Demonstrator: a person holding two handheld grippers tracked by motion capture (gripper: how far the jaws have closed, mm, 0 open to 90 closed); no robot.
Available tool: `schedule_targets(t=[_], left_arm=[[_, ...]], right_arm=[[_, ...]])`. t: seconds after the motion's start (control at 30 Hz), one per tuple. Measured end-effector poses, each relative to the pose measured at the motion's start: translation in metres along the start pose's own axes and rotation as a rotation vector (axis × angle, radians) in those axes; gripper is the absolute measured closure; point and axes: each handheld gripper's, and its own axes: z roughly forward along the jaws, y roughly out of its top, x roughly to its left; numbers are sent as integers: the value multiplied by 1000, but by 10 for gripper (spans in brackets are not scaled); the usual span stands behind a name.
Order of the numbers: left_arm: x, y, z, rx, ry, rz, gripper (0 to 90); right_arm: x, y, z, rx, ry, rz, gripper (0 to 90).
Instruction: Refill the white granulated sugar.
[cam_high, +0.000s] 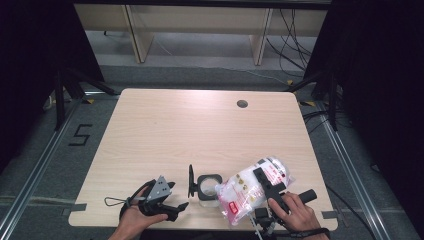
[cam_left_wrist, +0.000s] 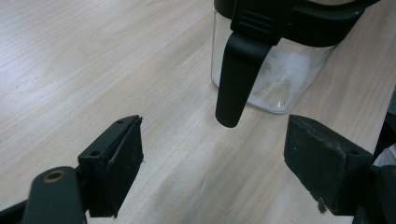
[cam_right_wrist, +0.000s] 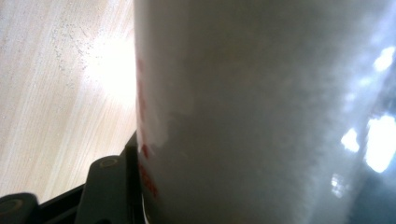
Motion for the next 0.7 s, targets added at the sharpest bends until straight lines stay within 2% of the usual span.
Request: schedule_targets(t=[0.03, 0.1, 0.13, 0.23, 0.3, 0.47, 0.6, 0.7], left_arm=[[-1, 0, 0, -1, 5, -2, 191], [1, 1, 0, -1, 1, 31, 191], [0, 0, 0, -1, 4, 12, 191], [0, 0, 0, 1, 5, 13, 192], [-1, 0, 0, -2, 4, -1, 191], [-1, 0, 0, -1, 4, -1, 192], [0, 1, -1, 9, 5, 16, 191], [0, 0, 0, -2, -5, 8, 191]], right_arm=[[0, 0, 0, 0, 0, -3, 417], [1, 0, 0, 4, 3, 8, 417], [1, 0, 0, 2, 1, 5, 417], [1, 0, 0, 2, -4, 0, 417], [0, 0, -1, -2, -19, -8, 417], [0, 0, -2, -3, -30, -17, 418], [0, -1, -2, 0, -36, -17, 418], [0, -1, -2, -2, -38, -12, 419]])
